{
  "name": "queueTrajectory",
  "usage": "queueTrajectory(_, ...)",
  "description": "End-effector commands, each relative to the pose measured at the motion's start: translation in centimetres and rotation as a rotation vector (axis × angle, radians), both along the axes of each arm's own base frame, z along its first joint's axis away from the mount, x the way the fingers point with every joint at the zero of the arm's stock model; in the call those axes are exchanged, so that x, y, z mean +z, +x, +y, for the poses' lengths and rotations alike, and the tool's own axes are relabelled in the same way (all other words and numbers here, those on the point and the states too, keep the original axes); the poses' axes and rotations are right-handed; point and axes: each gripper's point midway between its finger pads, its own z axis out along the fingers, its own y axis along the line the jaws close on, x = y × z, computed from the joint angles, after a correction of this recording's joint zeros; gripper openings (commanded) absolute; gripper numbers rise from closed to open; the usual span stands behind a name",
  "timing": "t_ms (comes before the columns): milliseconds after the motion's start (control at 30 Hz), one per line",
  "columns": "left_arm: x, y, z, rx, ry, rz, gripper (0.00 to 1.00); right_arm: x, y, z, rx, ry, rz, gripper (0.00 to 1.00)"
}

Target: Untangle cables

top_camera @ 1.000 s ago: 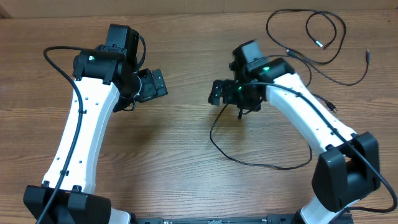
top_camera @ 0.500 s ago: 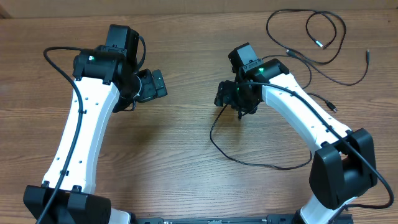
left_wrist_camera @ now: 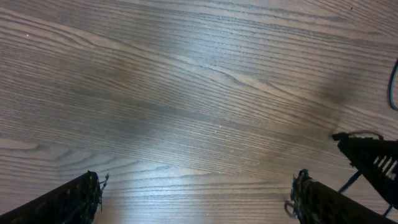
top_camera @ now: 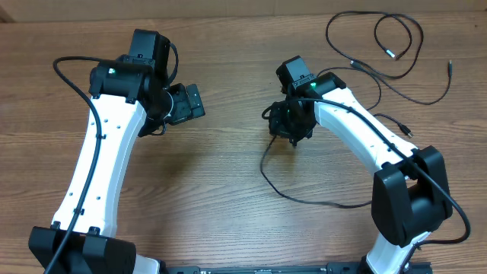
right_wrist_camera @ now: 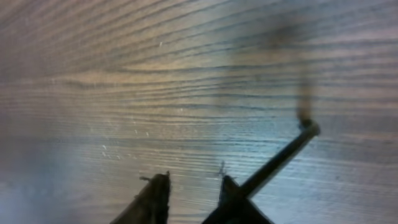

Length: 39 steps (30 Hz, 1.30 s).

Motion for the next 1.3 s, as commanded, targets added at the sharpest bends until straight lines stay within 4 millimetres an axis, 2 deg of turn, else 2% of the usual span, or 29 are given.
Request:
queueTrajectory(0,-0.4,0.0,-0.1,-0.013,0.004,0.010,1.00,0.3,0.7,0.1,-0.004,0.009,-0.021,0.08)
queueTrajectory(33,-0.4,0.0,-0.1,-0.013,0.005,0.010,1.00,0.3,0.9,0.0,-0.009,0.011,-0.023,0.04)
queueTrajectory(133,-0.4,0.0,-0.1,-0.013,0.005,0.009,0.99,0.8,1.3,-0.2,-0.017,0.014,-0.031,0.04)
queueTrajectory(367,-0.4,0.1,-0.1,-0.013,0.004,0.007,1.00,5.2,4.1,-1.6,-0.074,0.051,-0.152,0.04)
queueTrajectory(500,-0.4,-0.3,-0.5,-0.041,-0.016,0.018,1.00,5.8,4.9,-2.4,-0.158,0.064,-0.156,0.04)
queueTrajectory(633,0.0,-0.7,-2.6,-0.210,-0.106,0.008,0.99,6.0,5.9,-3.6,-0.242,0.080,-0.158,0.04)
queueTrajectory(767,0.4,-1.3,-4.7,-0.364,-0.199,-0.010,1.00,6.2,7.1,-5.3,-0.400,0.111,-0.137,0.04)
queueTrajectory(900,0.5,-2.0,-6.5,-0.470,-0.259,-0.019,1.00,6.8,7.9,-5.6,-0.479,0.200,-0.112,0.04)
queueTrajectory(1033,-0.5,-2.2,-8.1,-0.509,-0.271,-0.023,1.00,7.9,8.6,-4.2,-0.446,0.304,-0.120,0.04)
queueTrajectory(1167,-3.1,-3.0,-10.6,-0.514,-0.289,0.003,0.97,8.3,8.7,-3.7,-0.434,0.334,-0.121,0.04)
queueTrajectory(1267,-4.4,-3.4,-12.2,-0.534,-0.297,0.001,0.93,8.1,8.4,-3.8,-0.502,0.342,-0.074,0.04)
